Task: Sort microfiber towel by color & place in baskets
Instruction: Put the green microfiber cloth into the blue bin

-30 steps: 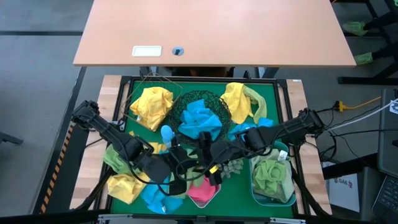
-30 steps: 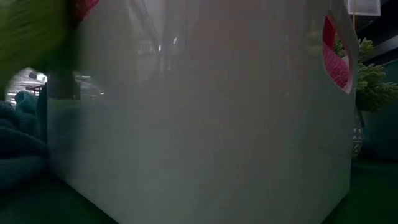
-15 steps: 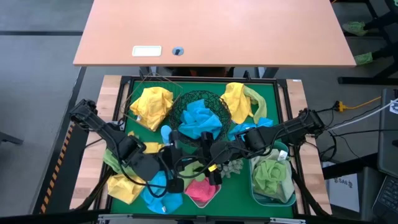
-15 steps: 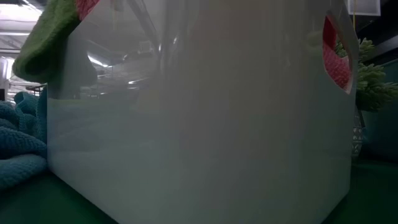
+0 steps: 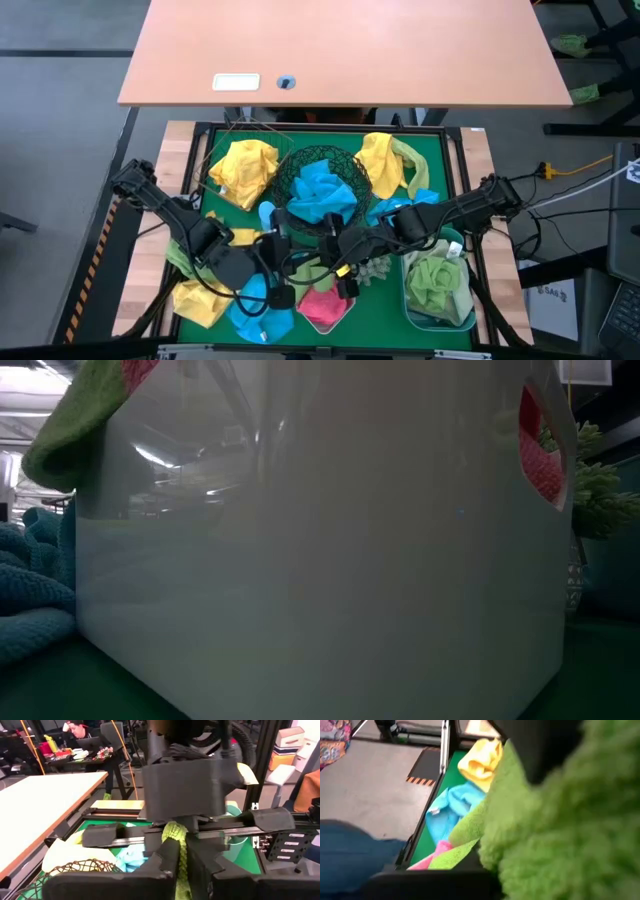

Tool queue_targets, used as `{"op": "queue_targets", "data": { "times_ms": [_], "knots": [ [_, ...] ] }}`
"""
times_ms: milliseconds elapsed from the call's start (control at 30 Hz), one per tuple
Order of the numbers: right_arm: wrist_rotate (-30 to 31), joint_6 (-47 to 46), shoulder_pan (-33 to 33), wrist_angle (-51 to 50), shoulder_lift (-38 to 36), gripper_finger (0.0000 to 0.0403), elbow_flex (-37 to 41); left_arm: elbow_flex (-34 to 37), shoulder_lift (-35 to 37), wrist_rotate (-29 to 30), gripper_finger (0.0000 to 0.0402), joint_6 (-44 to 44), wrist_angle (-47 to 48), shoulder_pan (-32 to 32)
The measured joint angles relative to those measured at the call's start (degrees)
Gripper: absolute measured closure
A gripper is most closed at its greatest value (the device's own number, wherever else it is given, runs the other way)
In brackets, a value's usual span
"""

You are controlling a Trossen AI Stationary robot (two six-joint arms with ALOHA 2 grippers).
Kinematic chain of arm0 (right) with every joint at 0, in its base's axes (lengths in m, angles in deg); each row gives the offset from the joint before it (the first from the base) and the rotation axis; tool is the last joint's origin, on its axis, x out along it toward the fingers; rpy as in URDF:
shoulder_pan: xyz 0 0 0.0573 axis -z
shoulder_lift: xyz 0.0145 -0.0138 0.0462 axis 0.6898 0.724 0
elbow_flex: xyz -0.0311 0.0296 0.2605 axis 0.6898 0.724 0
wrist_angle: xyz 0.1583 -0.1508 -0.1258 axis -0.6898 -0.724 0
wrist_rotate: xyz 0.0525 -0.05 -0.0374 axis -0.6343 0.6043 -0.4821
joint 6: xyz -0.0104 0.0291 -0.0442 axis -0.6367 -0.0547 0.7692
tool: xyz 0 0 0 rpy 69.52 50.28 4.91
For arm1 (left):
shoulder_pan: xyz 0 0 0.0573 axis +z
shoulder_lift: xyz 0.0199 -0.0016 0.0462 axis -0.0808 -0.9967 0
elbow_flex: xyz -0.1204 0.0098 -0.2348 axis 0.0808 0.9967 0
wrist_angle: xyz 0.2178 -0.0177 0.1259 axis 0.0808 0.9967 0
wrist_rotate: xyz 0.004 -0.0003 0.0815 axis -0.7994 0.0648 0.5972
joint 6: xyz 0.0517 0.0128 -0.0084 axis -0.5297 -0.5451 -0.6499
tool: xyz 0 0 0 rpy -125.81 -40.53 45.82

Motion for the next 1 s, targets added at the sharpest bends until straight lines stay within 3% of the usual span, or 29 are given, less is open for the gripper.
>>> {"op": "queue_targets", "data": {
  "times_ms": [133,333,700,1000],
  "knots": [
    [-1.5,-4.9,0.0,-4.8,-1.7,0.0376,0.0,0.0,0.0,0.0,0.0351,1.0,0.0,0.8],
    [-4.7,-14.2,0.0,-14.4,-7.6,0.0395,0.1,0.0,0.0,0.2,0.0324,1.0,0.2,2.1],
    [-16.9,-31.2,-0.1,-25.6,-18.5,0.0395,0.0,0.0,0.0,-0.5,0.0316,1.0,2.5,2.7],
    [-17.8,-39.8,-8.6,-29.8,-24.2,0.0397,0.0,0.0,0.0,-4.5,0.0317,1.0,2.8,2.7]
  ]
}}
